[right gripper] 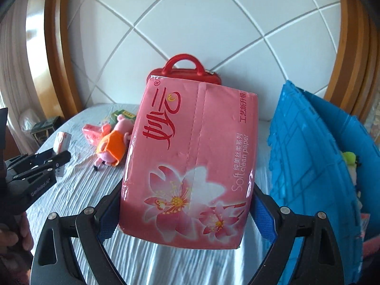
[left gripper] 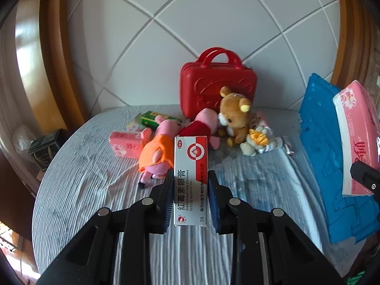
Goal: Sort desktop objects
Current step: 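Lift and carry the medicine box and tissue pack over the blue bin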
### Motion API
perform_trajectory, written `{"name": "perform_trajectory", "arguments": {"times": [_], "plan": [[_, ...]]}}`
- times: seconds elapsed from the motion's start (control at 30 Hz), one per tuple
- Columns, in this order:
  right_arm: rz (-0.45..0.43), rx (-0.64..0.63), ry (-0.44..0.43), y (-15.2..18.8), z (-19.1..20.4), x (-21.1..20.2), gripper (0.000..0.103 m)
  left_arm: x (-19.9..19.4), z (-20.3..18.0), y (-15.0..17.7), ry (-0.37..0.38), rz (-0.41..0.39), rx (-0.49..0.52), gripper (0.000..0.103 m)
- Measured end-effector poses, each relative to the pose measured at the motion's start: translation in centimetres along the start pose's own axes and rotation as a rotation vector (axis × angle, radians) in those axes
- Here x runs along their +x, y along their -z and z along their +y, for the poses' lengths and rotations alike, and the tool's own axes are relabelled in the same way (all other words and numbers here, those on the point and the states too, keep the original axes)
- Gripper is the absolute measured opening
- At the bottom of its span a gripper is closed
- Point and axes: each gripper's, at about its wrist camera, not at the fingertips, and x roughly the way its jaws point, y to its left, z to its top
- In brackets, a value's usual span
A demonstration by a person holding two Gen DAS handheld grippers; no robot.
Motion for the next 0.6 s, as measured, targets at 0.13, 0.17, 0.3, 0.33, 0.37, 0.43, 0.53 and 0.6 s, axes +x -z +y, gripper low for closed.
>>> {"name": "perform_trajectory", "arguments": {"times": [0.13, 0.17, 0.3, 0.33, 0.37, 0.43, 0.53, 0.6], "plan": [[-0.069, 0.048, 0.066, -0.4, -4.7, -3.2, 0.094, -1.4, -5.6, -2.0, 0.066, -0.046, 0.048, 0.026], [-0.085, 0.061, 0.091, -0.4, -6.1, -4.0, 0.094, -1.7, -7.2, -2.5, 0.084, -0.056, 0.065, 0.026], [-0.127, 0.116, 0.175, 0.1, -11.7, -6.9, 0.094, -2.6, -13.5, -3.9, 0.157, -0.090, 0.134, 0.026], [-0.134, 0.134, 0.205, 0.4, -13.3, -7.6, 0.094, -2.8, -15.1, -4.1, 0.176, -0.097, 0.152, 0.026], [-0.140, 0.151, 0.232, 0.7, -14.7, -8.2, 0.094, -2.9, -16.7, -4.3, 0.193, -0.101, 0.170, 0.026], [-0.147, 0.186, 0.279, 1.4, -17.5, -9.2, 0.094, -3.0, -20.0, -4.6, 0.231, -0.103, 0.203, 0.026], [-0.153, 0.232, 0.348, 2.8, -21.4, -10.7, 0.094, -3.7, -24.7, -4.7, 0.285, -0.112, 0.255, 0.026], [-0.153, 0.249, 0.391, 3.5, -23.3, -11.4, 0.094, -4.2, -27.7, -4.6, 0.321, -0.118, 0.290, 0.026]]}}
